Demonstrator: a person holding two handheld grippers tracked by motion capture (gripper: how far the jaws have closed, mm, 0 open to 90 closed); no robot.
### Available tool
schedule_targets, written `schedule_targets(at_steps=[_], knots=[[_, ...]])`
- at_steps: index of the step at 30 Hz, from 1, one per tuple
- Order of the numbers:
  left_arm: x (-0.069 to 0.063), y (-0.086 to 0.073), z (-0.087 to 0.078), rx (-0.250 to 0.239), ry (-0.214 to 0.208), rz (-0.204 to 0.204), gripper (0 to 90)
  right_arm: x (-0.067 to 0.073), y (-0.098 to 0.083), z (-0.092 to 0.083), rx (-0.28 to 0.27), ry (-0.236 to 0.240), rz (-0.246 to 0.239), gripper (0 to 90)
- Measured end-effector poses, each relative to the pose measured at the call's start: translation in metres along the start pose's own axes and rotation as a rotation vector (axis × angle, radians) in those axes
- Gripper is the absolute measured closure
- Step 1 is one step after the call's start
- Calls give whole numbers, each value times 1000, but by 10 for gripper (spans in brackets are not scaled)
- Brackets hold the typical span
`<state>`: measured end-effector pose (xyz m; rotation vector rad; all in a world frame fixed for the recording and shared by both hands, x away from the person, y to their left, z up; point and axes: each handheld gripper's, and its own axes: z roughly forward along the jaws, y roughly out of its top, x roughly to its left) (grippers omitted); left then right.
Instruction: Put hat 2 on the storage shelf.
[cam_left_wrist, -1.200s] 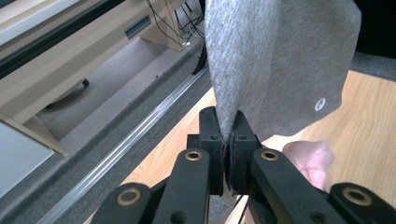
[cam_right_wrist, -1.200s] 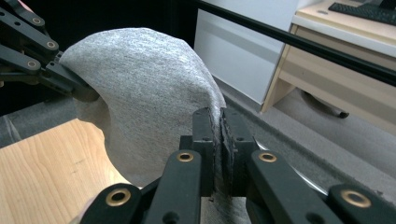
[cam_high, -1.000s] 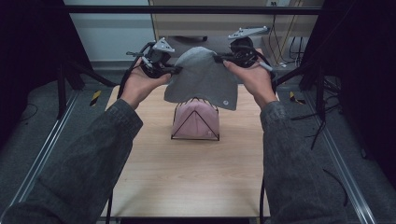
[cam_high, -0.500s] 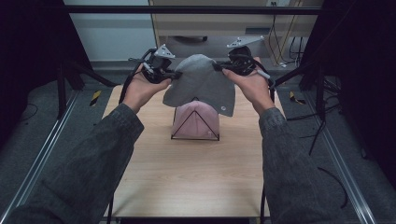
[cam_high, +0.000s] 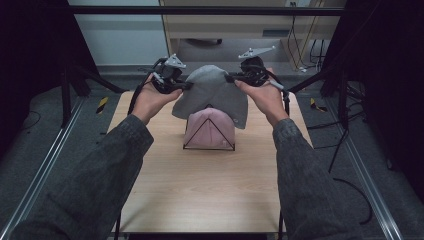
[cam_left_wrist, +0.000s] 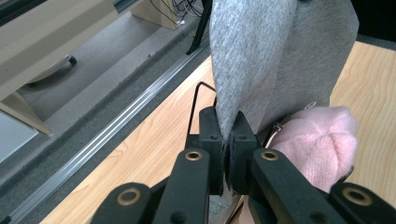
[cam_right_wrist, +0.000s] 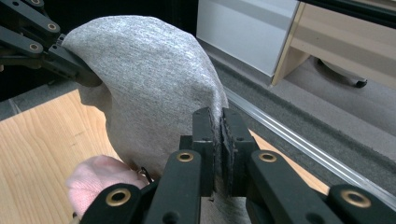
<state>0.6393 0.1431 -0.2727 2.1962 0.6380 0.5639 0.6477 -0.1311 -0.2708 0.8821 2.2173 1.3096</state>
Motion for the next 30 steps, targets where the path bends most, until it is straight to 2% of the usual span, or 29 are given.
schedule_targets(at_steps=[7, 13, 30], knots=[[0, -5, 6, 6, -7, -8, 872, 0, -8, 7, 16, 1, 15, 856], [0, -10, 10, 15, -9, -13, 871, 2, -14, 13, 34, -6, 10, 857], [-1, -33, 25, 58, -9, -21, 871, 10, -35, 25, 69, 4, 26, 856]])
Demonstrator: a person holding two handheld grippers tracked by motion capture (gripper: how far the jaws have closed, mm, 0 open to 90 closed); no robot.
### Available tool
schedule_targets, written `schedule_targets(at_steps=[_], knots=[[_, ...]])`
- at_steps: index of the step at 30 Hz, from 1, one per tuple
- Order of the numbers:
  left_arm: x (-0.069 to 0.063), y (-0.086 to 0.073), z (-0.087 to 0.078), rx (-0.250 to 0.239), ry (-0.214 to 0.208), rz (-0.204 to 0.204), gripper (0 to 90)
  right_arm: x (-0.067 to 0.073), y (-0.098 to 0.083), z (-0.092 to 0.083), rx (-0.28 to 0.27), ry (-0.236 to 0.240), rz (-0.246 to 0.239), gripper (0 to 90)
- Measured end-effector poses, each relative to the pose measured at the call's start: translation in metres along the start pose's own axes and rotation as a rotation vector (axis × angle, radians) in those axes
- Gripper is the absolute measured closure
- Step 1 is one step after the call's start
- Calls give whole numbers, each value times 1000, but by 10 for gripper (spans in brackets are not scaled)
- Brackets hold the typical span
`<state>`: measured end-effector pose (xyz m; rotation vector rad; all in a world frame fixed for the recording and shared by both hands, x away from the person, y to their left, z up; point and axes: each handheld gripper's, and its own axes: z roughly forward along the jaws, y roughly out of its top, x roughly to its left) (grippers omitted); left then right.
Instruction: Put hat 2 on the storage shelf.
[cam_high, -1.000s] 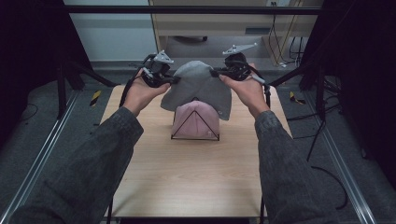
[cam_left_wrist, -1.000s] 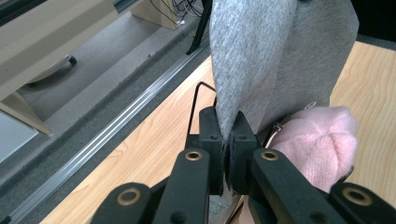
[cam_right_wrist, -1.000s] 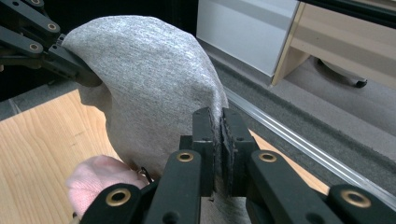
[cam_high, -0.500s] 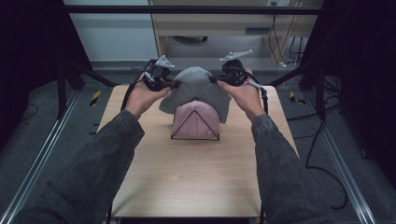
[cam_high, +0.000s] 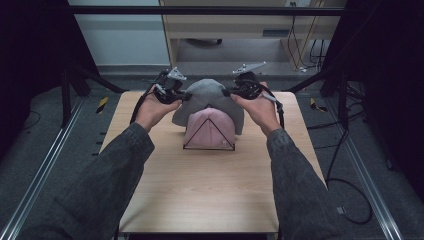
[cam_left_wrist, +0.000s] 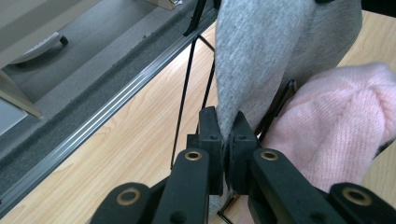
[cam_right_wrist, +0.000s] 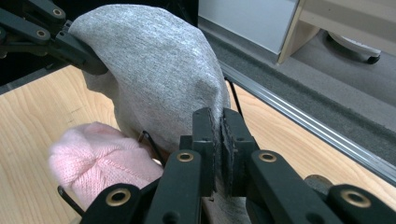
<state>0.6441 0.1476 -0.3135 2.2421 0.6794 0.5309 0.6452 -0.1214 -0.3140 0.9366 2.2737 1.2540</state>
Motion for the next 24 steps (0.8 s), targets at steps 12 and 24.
schedule_targets(at_steps=[12, 24], knots=[[-2, -15, 10, 22, -12, -17, 871, 3, -12, 11, 31, 10, 3, 856], [-4, -21, 15, 29, -16, -22, 870, 3, -18, 16, 42, 15, 13, 856]])
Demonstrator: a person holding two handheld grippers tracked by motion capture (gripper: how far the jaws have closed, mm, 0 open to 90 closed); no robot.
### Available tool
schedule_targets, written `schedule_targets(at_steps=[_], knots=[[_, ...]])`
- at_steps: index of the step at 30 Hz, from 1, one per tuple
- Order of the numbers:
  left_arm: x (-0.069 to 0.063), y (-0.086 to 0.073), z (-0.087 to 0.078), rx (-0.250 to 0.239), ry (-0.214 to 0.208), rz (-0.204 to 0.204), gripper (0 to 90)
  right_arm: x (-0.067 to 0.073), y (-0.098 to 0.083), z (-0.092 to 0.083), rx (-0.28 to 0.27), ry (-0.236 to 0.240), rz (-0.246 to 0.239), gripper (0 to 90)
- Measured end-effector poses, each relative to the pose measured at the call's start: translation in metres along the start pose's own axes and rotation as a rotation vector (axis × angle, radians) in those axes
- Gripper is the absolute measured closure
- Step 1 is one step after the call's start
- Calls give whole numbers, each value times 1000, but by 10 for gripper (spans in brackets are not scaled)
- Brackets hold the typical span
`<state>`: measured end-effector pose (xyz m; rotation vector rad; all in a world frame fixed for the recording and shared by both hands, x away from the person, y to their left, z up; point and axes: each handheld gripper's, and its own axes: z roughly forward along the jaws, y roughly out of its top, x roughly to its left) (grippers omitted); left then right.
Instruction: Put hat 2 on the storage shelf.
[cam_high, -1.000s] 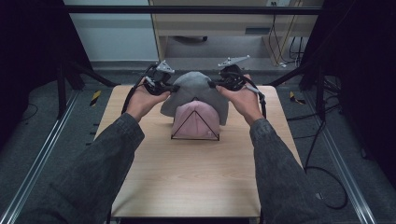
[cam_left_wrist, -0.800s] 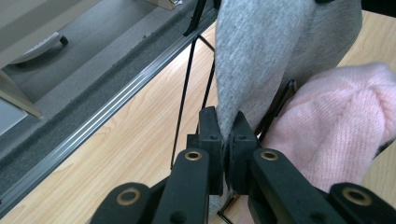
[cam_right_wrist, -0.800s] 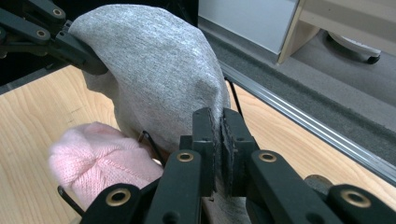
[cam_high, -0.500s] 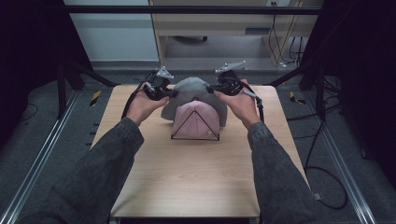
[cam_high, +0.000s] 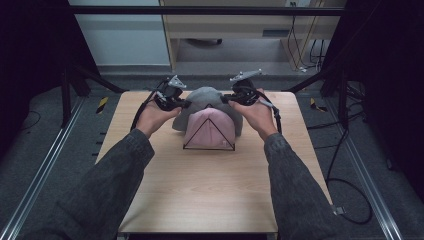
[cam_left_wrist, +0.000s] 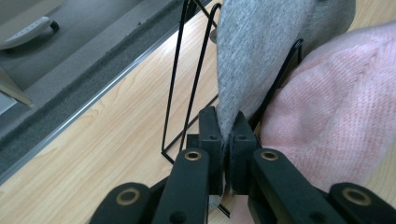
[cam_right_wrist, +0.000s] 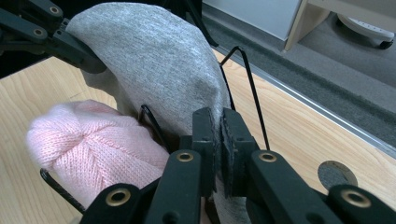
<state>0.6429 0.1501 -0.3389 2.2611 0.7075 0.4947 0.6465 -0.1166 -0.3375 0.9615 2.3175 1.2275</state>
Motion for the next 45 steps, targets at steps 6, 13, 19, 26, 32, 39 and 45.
schedule_targets(at_steps=[6, 13, 19, 26, 32, 39, 45], knots=[[0, -7, 3, 1, 4, -17, 870, 2, -1, 3, 12, 2, -7, 855], [-1, -13, 7, 3, -1, -27, 870, 6, -4, 8, 26, -4, -12, 852], [-1, -16, 7, 6, -5, -26, 869, 7, -9, 12, 31, -11, 0, 850], [0, -19, 10, 12, 2, -40, 869, 8, -11, 12, 31, -8, 1, 832], [-1, -20, 11, 20, 11, -51, 866, 8, -12, 11, 34, -10, -3, 773], [-5, -22, 12, 22, 16, -50, 861, 9, -11, 3, 27, -45, 13, 693], [-7, -25, 10, 18, 31, -59, 839, 14, -7, -6, 11, -79, 14, 658]])
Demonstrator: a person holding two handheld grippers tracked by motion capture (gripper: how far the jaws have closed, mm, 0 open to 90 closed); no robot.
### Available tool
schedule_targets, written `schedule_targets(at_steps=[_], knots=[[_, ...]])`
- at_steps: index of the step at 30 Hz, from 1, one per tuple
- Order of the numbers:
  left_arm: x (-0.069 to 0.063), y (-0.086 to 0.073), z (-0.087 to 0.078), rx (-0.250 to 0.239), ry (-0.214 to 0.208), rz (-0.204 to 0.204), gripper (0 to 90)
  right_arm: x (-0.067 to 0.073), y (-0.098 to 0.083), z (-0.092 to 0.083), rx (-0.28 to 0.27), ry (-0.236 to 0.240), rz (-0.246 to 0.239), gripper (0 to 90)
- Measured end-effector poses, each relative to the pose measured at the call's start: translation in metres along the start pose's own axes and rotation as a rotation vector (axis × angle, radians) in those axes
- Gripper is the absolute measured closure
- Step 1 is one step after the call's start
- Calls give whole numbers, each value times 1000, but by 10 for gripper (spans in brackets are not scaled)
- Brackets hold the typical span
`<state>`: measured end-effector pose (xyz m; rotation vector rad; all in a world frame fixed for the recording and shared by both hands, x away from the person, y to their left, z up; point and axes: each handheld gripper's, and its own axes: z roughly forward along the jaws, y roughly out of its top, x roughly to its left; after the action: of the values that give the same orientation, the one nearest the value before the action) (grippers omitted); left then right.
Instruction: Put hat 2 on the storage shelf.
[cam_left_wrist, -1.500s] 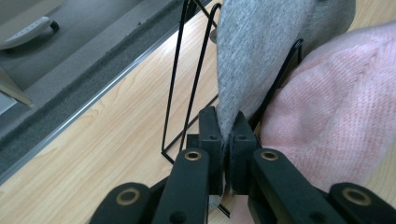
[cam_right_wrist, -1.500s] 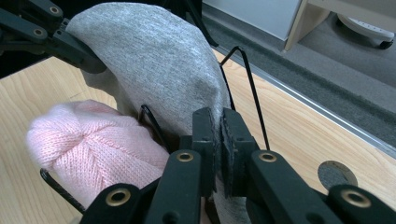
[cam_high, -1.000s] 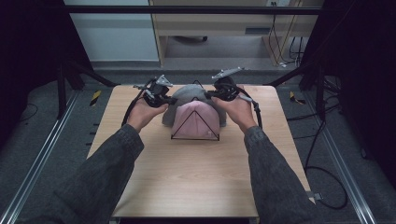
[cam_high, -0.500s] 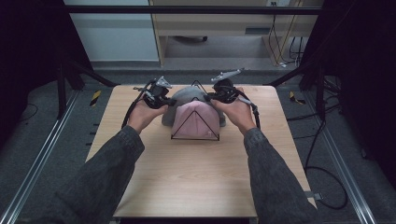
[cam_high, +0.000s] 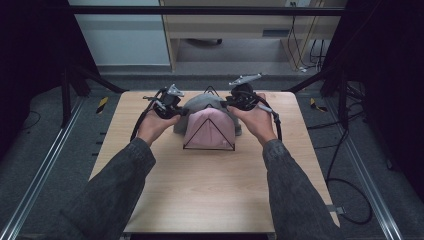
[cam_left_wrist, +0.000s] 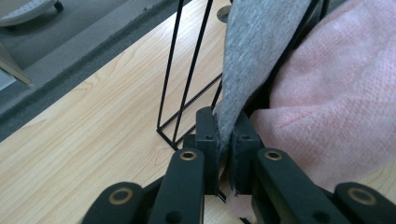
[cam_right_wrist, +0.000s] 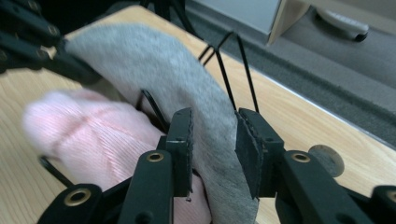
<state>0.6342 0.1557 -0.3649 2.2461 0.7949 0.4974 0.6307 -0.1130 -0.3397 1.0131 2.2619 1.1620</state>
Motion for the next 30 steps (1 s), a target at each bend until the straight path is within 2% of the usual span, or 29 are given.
schedule_targets(at_steps=[2, 6, 8, 9, 12, 14, 15, 17, 18, 20, 22, 25, 28, 30], knots=[[-1, 1, -4, -9, 23, 16, 809, 4, 3, -6, -11, -9, -7, 638], [0, 6, -11, -45, 39, 3, 683, 10, 8, -13, -3, -28, -13, 605], [-2, 8, -15, -40, 53, 15, 615, 12, 10, -15, 1, -38, 0, 582], [-5, 9, -18, -52, 68, 20, 583, 13, 11, -16, 0, -36, 14, 569], [-9, 9, -27, -62, 69, 12, 458, 16, 10, -20, 1, -37, 31, 475], [-14, 9, -33, -54, 63, 13, 380, 21, 8, -24, 8, -57, 22, 416], [-17, 8, -38, -34, 64, 18, 345, 22, 7, -29, 5, -65, 28, 386], [-25, 6, -51, -28, 56, 41, 282, 27, 5, -39, 6, -78, 26, 338], [-29, 5, -56, -25, 54, 52, 259, 28, 4, -44, -2, -86, 21, 313], [-37, 1, -65, -1, 56, 76, 212, 31, 1, -53, -23, -89, 47, 265], [-43, -2, -72, 3, 49, 72, 184, 34, -4, -60, -42, -93, 62, 227], [-52, -5, -84, 9, 69, 70, 152, 41, -8, -73, -49, -116, 56, 183], [-61, -8, -96, 17, 84, 82, 124, 46, -7, -87, -67, -114, 36, 136], [-64, -9, -101, 16, 84, 81, 118, 47, -6, -95, -93, -100, 43, 99]])
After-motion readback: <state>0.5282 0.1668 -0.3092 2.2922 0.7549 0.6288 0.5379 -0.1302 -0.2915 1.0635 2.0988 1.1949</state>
